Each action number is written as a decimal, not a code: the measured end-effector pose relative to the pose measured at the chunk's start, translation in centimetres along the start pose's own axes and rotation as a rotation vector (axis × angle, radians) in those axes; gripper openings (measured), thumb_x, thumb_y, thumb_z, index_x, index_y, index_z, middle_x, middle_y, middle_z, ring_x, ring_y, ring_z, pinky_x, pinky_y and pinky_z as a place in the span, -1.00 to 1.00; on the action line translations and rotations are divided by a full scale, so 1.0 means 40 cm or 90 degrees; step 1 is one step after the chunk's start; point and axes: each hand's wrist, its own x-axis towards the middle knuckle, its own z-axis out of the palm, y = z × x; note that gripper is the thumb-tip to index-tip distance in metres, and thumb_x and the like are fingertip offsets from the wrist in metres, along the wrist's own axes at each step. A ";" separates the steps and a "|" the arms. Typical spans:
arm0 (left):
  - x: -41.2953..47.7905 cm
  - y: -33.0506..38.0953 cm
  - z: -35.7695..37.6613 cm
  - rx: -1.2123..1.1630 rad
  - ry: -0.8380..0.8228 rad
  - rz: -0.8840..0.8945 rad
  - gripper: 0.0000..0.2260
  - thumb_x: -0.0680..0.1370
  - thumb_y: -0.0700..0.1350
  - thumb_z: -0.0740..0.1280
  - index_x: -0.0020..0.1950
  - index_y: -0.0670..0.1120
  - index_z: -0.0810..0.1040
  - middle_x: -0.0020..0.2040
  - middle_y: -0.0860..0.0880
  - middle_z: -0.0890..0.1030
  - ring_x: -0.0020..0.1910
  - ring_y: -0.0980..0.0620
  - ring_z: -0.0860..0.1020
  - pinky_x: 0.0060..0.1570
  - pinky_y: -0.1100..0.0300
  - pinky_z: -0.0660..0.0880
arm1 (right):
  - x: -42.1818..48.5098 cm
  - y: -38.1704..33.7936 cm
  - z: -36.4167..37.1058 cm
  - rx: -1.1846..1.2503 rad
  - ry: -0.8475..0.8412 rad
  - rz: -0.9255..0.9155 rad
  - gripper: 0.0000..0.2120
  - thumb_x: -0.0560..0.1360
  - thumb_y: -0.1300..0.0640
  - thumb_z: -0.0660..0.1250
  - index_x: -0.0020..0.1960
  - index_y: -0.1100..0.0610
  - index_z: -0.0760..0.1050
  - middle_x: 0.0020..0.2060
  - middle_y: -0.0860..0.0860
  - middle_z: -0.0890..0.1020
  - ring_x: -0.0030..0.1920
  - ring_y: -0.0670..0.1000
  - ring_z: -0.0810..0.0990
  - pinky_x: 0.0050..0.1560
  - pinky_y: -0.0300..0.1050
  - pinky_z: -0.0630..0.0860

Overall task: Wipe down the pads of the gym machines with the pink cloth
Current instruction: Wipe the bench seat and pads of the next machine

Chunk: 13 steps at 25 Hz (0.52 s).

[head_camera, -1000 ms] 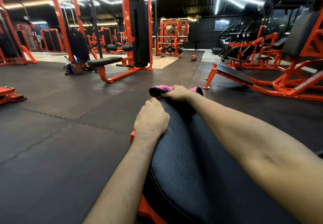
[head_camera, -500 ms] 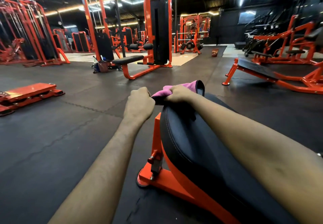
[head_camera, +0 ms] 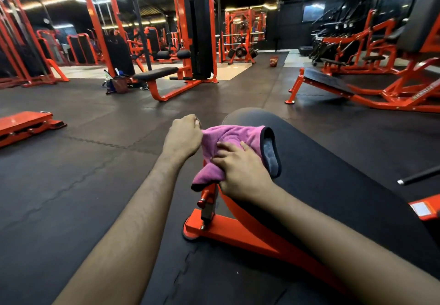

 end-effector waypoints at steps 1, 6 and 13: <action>0.002 -0.003 0.006 -0.004 -0.013 0.007 -0.69 0.51 -0.03 0.08 -0.05 -0.08 0.60 0.00 -0.21 0.66 0.03 -0.24 0.59 0.09 -0.05 0.54 | -0.045 -0.016 -0.002 -0.004 0.005 0.009 -0.55 0.32 -0.10 0.26 0.13 -0.01 0.67 0.15 -0.14 0.65 0.42 -0.01 0.43 0.40 0.23 0.34; 0.032 -0.017 0.008 -0.029 -0.030 0.034 -0.71 0.55 -0.06 0.09 -0.01 -0.09 0.60 0.00 -0.19 0.65 0.02 -0.20 0.59 0.10 -0.06 0.54 | -0.156 -0.048 -0.003 -0.065 -0.075 0.063 -0.37 0.34 -0.15 0.36 0.41 -0.18 0.44 0.60 -0.07 0.18 0.59 0.13 0.07 0.39 0.41 0.25; 0.060 0.030 0.042 -0.015 -0.119 0.117 -0.73 0.65 -0.16 0.14 0.19 -0.14 0.60 0.20 -0.21 0.63 0.23 -0.20 0.52 0.23 0.08 0.44 | -0.024 -0.088 0.024 -0.111 -0.086 0.200 -0.38 0.39 -0.05 0.45 0.44 -0.17 0.43 0.65 -0.02 -0.15 0.58 0.41 -0.16 0.35 0.65 0.06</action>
